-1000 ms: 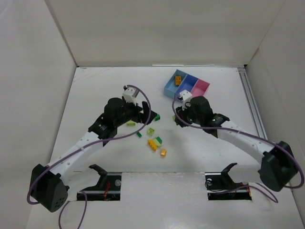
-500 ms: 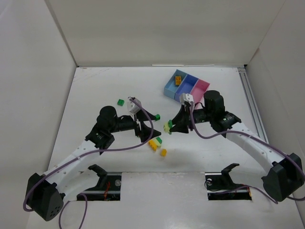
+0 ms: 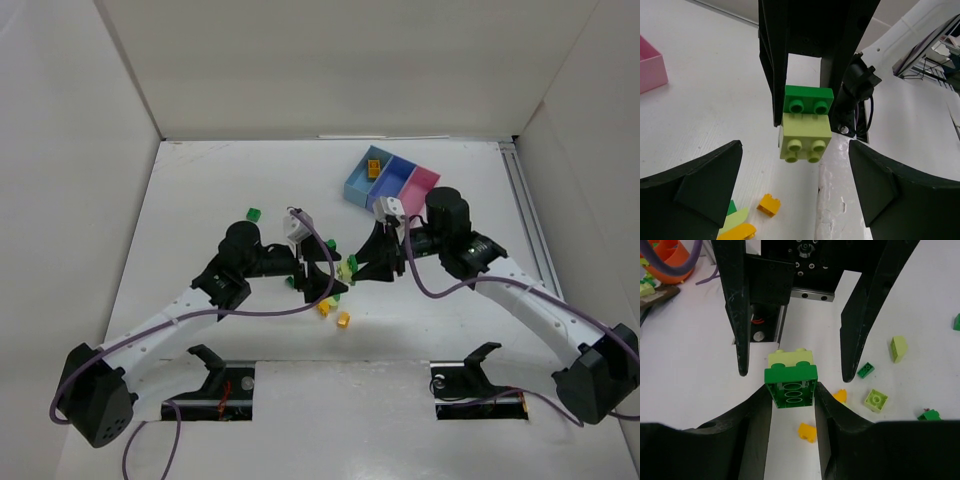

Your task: Sort the legos into containers by color

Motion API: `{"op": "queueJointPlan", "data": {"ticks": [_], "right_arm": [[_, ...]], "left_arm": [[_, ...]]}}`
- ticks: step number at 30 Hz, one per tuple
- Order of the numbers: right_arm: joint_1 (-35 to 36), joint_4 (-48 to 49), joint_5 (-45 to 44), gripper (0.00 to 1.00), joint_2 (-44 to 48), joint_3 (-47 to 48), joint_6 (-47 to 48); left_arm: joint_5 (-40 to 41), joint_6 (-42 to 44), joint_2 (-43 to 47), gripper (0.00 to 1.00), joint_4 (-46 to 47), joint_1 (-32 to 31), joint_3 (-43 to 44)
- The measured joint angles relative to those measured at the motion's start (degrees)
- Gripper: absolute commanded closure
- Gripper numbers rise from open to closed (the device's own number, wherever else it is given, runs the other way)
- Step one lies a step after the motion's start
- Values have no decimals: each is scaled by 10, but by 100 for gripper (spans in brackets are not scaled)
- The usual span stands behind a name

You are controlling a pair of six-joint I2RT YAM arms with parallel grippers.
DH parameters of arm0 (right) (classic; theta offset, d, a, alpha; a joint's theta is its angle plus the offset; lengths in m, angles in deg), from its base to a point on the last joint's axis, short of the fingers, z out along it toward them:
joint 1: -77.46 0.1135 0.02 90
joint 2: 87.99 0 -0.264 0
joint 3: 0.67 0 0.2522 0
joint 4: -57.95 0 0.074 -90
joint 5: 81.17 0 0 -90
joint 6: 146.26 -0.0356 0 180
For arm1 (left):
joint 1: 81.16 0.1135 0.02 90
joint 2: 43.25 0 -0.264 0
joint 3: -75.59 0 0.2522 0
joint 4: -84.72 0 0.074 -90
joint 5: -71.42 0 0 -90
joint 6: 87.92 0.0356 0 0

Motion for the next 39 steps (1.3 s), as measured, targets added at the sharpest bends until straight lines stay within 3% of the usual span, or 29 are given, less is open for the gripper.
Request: {"op": "queueJointPlan", "data": {"ticks": [4, 11, 18, 22, 26, 33, 39], "right_arm": [[7, 2, -9, 91, -9, 6, -2], [11, 5, -27, 91, -13, 9, -4], [10, 4, -43, 91, -16, 9, -19], [-14, 5, -42, 91, -14, 8, -25], [-93, 12, -43, 91, 5, -10, -31], [-184, 16, -27, 92, 5, -29, -37], [-203, 6, -111, 92, -6, -29, -48]], "left_arm": [[7, 1, -11, 25, 0, -5, 10], [16, -3, -15, 66, 1, -5, 19], [18, 2, -21, 87, 3, -7, 19], [47, 10, -21, 90, 4, -9, 20], [81, 22, -10, 91, -24, -8, 21], [104, 30, -15, 93, -43, 42, 23], [138, 18, -145, 91, -45, 52, 129]]}}
